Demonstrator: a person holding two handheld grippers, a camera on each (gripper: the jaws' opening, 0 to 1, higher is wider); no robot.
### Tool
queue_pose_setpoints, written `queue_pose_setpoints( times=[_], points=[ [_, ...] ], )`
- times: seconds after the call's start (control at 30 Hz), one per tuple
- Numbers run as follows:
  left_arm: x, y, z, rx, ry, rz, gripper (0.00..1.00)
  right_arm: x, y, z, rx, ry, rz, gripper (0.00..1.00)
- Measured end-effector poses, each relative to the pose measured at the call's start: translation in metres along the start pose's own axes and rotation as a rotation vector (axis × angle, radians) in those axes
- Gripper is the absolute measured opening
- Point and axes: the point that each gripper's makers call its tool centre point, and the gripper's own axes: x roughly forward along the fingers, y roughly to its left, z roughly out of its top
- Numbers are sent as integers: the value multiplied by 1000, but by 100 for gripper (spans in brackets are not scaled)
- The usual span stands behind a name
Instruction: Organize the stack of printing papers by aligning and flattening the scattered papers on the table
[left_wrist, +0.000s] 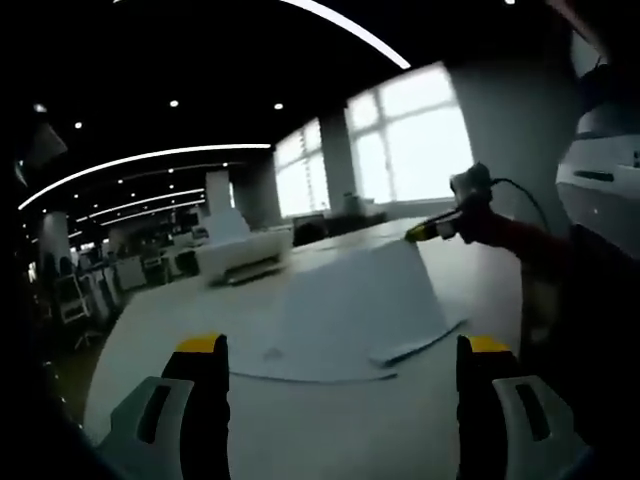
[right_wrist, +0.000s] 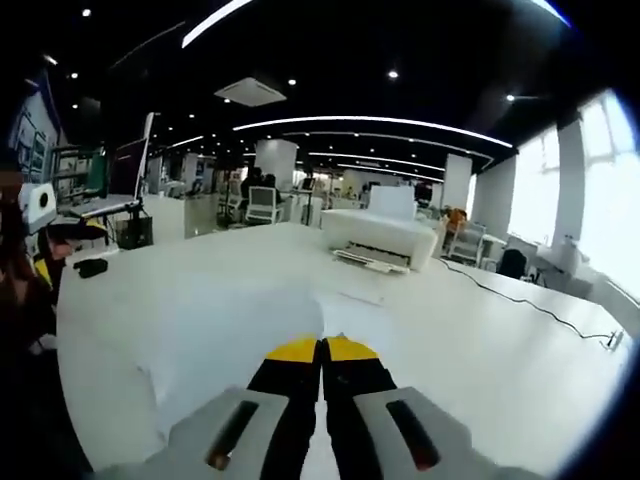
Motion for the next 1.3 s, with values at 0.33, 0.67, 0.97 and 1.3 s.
queue_pose_setpoints(
  times=[0.33,0.67,0.97,1.3],
  points=[
    [-4,3,13,24,-21,18,97,-8,3,11,-2,-47,-18,0],
    [-5,2,8,18,-2,21,97,-12,3,15,-12,-66,-21,0],
    [-5,0,10,29,4,17,97,-16,-2,17,-10,-74,-34,0],
    [-4,-3,13,25,-4,5,97,-20,2,20,4,-87,-17,0]
  ],
)
